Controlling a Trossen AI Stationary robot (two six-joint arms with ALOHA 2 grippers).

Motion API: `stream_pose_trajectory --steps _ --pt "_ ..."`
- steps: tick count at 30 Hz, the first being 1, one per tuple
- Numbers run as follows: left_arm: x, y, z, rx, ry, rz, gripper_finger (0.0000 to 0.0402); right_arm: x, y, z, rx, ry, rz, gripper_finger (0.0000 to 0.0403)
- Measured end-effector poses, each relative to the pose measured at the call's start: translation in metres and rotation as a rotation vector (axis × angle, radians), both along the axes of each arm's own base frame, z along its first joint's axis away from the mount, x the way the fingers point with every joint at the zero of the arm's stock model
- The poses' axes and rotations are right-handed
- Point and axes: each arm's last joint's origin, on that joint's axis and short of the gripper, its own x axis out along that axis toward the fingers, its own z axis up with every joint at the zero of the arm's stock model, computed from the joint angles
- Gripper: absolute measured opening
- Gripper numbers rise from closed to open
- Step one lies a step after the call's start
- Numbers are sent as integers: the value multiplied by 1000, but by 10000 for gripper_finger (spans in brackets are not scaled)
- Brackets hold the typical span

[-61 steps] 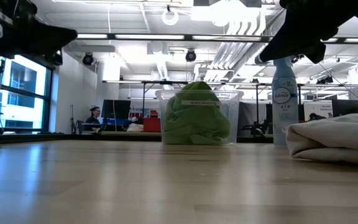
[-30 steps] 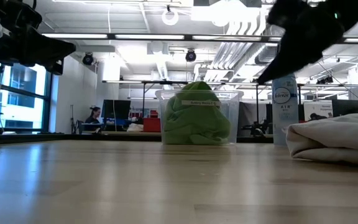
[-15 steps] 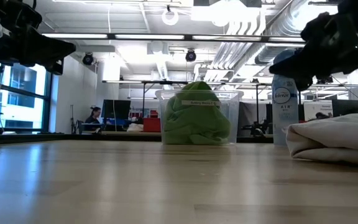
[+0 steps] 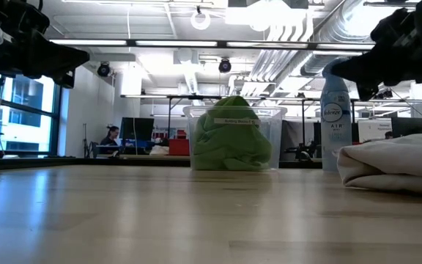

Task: Sort microfiber towel by color & place in baskets
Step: Return to Home Position

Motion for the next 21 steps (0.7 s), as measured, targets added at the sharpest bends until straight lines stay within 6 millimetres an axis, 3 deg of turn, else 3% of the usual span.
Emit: stream_pose_trajectory --steps 11,21 --pt "0 0 0 0 0 0 0 -18 6 3 -46 -51 -23 0" --pt "0 0 0 0 0 1 0 -23 8 -3 -142 -81 -28 0"
